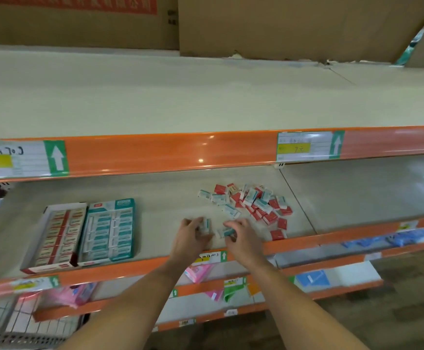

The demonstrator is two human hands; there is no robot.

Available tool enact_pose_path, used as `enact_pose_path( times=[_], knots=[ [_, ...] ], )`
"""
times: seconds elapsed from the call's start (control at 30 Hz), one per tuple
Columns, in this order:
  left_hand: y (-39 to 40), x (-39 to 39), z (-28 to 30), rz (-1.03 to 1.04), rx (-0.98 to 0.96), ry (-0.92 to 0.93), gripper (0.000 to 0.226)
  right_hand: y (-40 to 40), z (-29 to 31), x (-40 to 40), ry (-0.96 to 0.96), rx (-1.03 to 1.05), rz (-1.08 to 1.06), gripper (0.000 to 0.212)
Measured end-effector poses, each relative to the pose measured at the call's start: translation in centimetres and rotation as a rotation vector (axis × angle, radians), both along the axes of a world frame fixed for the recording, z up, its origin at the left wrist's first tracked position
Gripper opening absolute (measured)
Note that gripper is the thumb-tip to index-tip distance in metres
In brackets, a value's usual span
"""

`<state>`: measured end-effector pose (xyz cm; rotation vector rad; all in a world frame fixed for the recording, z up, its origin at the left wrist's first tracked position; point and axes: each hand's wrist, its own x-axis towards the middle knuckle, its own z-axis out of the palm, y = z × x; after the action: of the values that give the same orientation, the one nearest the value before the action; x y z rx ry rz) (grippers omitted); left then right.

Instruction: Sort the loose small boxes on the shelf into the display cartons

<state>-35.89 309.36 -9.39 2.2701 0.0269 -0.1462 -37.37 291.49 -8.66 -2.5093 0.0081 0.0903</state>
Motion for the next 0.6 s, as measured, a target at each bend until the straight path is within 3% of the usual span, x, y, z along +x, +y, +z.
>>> enact_pose_path(
  times=[0.1, 0.3, 0.43, 0.6],
  knots=[
    [1.0, -0.2, -0.2, 0.015, -0.041, -0.031, 0.029, 0.2, -0.1, 0.3, 0.016, -0.006, -0.008, 0.039],
    [1.4, -0.1, -0.4, 0.088, -0.179, 0.030, 0.027, 0.2, 0.1, 1.0, 0.076, -0.020, -0.013, 0.037],
    [1.4, -0.4, -0.4, 0.172, -0.199, -0.039, 0.023, 0.3, 0.2, 1.3, 0.083, -0.008, -0.029, 0.035],
    [1.6, -0.6, -0.8, 0.076, -0.227, -0.010, 0.052, 0.6, 0.3, 1.5, 0.085, -0.002, -0.055, 0.037]
  ],
)
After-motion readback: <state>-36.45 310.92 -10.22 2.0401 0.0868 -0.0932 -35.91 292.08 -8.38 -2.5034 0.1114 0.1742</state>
